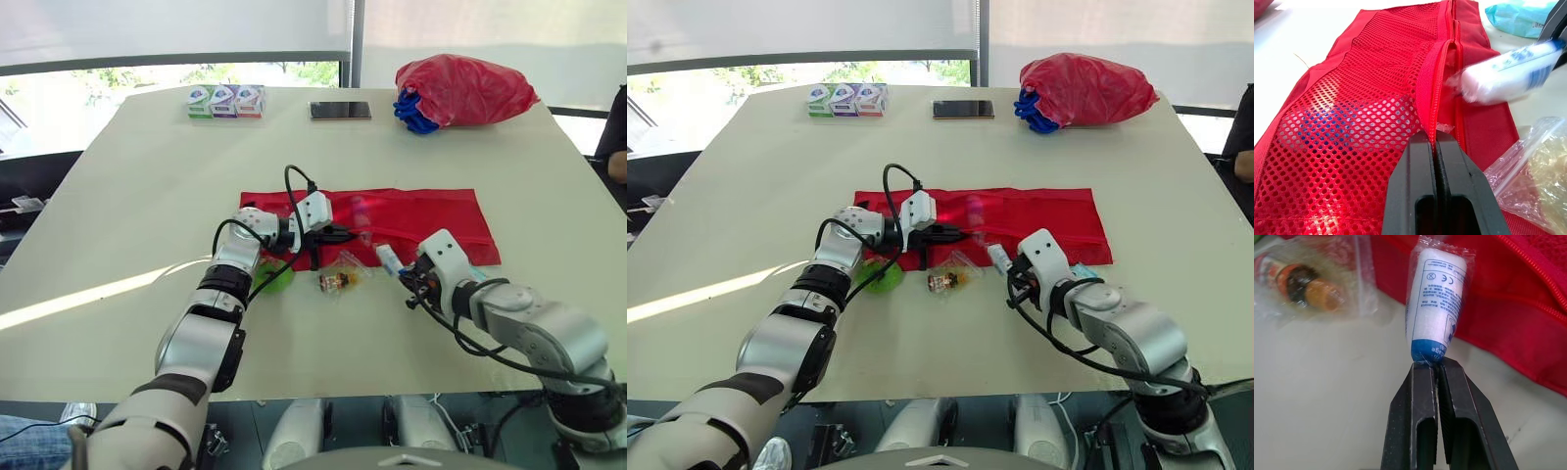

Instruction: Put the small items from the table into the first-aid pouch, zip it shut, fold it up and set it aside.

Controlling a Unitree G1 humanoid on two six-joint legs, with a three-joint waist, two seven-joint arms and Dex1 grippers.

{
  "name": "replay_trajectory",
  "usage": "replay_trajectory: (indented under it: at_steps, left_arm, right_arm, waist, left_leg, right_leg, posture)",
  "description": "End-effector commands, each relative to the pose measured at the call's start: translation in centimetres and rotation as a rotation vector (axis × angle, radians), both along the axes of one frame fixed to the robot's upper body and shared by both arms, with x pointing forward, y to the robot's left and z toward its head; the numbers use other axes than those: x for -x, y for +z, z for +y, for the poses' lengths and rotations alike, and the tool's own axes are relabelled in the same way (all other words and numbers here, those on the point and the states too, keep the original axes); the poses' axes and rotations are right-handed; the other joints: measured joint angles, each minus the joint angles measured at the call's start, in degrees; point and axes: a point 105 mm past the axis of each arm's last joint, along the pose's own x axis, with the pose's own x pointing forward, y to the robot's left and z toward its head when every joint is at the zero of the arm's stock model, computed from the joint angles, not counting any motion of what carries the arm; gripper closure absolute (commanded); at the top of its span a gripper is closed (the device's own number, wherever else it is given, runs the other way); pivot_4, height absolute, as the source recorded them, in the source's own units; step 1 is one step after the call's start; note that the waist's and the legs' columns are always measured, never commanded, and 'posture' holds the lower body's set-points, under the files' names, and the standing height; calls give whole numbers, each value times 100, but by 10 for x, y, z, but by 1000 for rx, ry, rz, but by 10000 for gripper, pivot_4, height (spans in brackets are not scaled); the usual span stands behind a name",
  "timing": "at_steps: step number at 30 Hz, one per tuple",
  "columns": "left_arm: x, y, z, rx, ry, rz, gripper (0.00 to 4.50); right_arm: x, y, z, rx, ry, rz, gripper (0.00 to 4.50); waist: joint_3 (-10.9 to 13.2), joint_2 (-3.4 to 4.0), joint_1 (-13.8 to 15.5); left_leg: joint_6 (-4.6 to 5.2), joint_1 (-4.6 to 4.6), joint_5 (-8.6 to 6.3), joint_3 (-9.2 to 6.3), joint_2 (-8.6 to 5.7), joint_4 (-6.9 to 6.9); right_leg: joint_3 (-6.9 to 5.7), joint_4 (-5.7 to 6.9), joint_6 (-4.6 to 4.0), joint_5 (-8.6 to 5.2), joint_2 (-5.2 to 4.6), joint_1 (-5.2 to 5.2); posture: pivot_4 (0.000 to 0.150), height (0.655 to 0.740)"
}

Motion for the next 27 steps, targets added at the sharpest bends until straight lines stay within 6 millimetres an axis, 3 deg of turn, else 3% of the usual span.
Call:
replay_trajectory:
  at_steps: [1,8,18,27]
  left_arm:
    - [2,9,-8,15,-46,-40,45000]
    - [4,8,-11,12,-59,-41,45000]
    - [4,14,-18,15,-80,-57,45000]
    - [6,12,-22,22,-94,-57,45000]
  right_arm:
    - [-12,11,3,1,-29,-49,44115]
    - [-35,16,8,11,-104,-90,44115]
    - [-56,23,49,-5,-2,-148,44115]
    - [-81,27,60,-44,-79,-218,44115]
  waist:
    - [0,0,-3]
    - [0,1,-9]
    - [-2,2,-32]
    - [-3,3,-30]
  left_leg:
    - [-1,-1,1,0,0,0]
    - [-11,-2,6,4,-1,-1]
    - [-13,-8,8,14,-2,0]
    - [-14,-11,9,14,-2,-1]
  right_leg:
    - [0,1,0,0,0,-2]
    - [4,5,0,0,0,-7]
    - [12,17,-1,0,0,-25]
    - [10,19,-2,1,-1,-32]
  posture:
    - [1500,7400]
    - [1500,7400]
    - [1500,7400]
    - [1500,7400]
